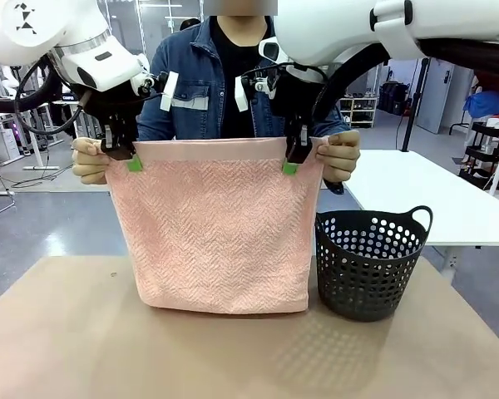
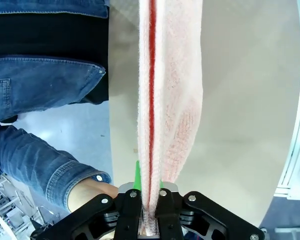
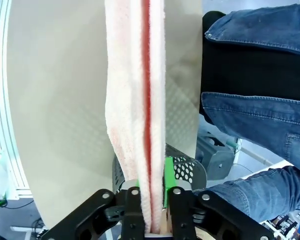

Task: Fold the towel.
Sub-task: Release the end of the 100 cm Hotel Towel you were holding and grab the top end of the folded side, then release the end of the 100 cm Hotel Towel you were holding.

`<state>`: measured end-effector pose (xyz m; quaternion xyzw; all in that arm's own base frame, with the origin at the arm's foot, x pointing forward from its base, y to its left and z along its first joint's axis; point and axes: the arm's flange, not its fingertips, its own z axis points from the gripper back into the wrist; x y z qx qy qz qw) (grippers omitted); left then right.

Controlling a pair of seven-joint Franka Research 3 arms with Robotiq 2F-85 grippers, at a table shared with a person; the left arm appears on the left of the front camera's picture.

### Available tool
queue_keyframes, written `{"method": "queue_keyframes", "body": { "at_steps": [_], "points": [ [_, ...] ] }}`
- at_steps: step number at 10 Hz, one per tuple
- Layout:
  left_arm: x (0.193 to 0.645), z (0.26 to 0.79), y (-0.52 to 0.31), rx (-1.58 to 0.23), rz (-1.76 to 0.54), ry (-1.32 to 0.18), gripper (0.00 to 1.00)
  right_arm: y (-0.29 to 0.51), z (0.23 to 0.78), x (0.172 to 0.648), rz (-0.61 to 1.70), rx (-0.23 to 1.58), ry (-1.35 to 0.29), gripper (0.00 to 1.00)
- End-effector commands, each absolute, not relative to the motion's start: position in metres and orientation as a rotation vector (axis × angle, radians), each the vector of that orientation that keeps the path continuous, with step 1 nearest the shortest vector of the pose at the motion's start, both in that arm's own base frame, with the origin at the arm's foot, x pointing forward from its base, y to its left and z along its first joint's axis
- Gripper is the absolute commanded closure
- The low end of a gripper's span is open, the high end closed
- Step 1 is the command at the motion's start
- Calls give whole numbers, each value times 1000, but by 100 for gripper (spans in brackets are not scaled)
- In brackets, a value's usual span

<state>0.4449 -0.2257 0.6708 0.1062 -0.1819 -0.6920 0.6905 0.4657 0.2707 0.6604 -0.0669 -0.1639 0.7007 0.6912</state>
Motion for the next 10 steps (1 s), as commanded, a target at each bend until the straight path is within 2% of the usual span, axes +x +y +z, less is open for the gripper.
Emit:
{"method": "queue_keyframes", "body": {
  "at_steps": [1, 2, 3, 10],
  "points": [
    [441, 677, -221, 221, -1535, -429, 100, 275, 663, 465, 1524, -134, -379, 100],
    [439, 676, -220, 226, -1520, -439, 100, 274, 662, 464, 1519, -128, -392, 100],
    [436, 672, -218, 223, -1521, -436, 100, 272, 661, 465, 1562, -148, -367, 94],
    [444, 674, -224, 241, -1543, -413, 100, 272, 661, 465, 1562, -148, -367, 94]
  ]
}}
